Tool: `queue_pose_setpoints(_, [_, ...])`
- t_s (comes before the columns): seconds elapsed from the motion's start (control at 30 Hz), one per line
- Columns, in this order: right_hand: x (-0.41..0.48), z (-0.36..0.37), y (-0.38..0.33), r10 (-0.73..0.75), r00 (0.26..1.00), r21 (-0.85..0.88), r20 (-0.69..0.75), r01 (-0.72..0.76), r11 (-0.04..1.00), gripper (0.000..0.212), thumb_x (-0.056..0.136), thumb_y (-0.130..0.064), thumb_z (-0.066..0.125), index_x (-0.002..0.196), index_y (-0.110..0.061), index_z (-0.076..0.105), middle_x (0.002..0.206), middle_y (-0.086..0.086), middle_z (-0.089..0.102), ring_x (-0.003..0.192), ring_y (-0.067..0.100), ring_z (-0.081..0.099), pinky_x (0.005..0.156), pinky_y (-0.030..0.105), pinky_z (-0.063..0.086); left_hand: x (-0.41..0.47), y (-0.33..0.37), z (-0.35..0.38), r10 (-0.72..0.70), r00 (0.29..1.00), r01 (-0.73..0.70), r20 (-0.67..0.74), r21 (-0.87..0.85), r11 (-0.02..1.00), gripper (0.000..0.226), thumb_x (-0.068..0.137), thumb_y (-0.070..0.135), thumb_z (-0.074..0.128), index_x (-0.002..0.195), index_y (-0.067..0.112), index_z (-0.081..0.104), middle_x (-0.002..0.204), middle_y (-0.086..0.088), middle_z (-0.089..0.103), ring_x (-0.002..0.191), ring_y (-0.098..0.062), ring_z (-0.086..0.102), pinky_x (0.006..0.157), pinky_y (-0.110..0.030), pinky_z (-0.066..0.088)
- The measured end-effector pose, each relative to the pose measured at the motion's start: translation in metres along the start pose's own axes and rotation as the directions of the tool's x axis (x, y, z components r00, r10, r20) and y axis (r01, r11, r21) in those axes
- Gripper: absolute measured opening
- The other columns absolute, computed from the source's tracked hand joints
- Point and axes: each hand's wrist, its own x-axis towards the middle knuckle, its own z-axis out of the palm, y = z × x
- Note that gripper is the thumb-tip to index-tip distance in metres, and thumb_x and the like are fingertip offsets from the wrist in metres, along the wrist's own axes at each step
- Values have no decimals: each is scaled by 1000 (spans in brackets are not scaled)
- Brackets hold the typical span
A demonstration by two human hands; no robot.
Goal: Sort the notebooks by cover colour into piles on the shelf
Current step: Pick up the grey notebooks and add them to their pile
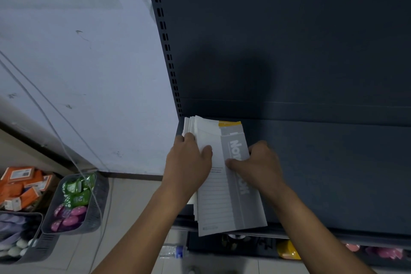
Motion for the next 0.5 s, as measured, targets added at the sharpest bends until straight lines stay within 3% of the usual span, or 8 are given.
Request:
queue_pose_setpoints(0.1, [-2, 0, 0, 24, 1000, 18, 13, -24, 1000, 74, 42, -66, 62, 95, -13, 63, 94, 0, 70, 87, 20, 69, 72, 40, 62, -6, 1, 1, 27, 999, -22, 21, -195, 980, 17, 104, 28, 50, 100, 12, 45, 84, -1, 59, 72, -18, 61, 56, -33, 52])
queue_pose_setpoints(0.2, [-6, 1, 0, 23, 999, 51, 27, -24, 998, 66, 52, -63, 66, 97, -15, 62, 96, 0, 70, 89, 20, 69, 71, 38, 61, -11, 1, 2, 18, 998, 4, 55, -365, 931, 10, 106, 22, 47, 107, 14, 42, 79, 1, 60, 63, -10, 59, 52, -28, 54])
queue_pose_setpoints(0.37, [-13, 2, -7, 17, 1000, 140, 6, -17, 990, 42, 65, -58, 68, 90, -23, 66, 95, -5, 70, 107, 25, 61, 87, 42, 58, -2, -6, -1, -58, 998, 69, 38, -460, 885, 11, 105, 22, 49, 113, 15, 47, 88, 14, 56, 75, 0, 56, 49, -5, 44])
queue_pose_setpoints(0.5, [-16, 2, -13, 29, 999, 279, 13, -32, 960, 34, 77, -44, 78, 100, -23, 65, 97, -7, 72, 96, 17, 69, 83, 44, 62, 5, -12, -3, -137, 990, 133, 29, -502, 855, 17, 103, 26, 53, 117, 16, 53, 93, 16, 58, 79, 1, 57, 48, -7, 41])
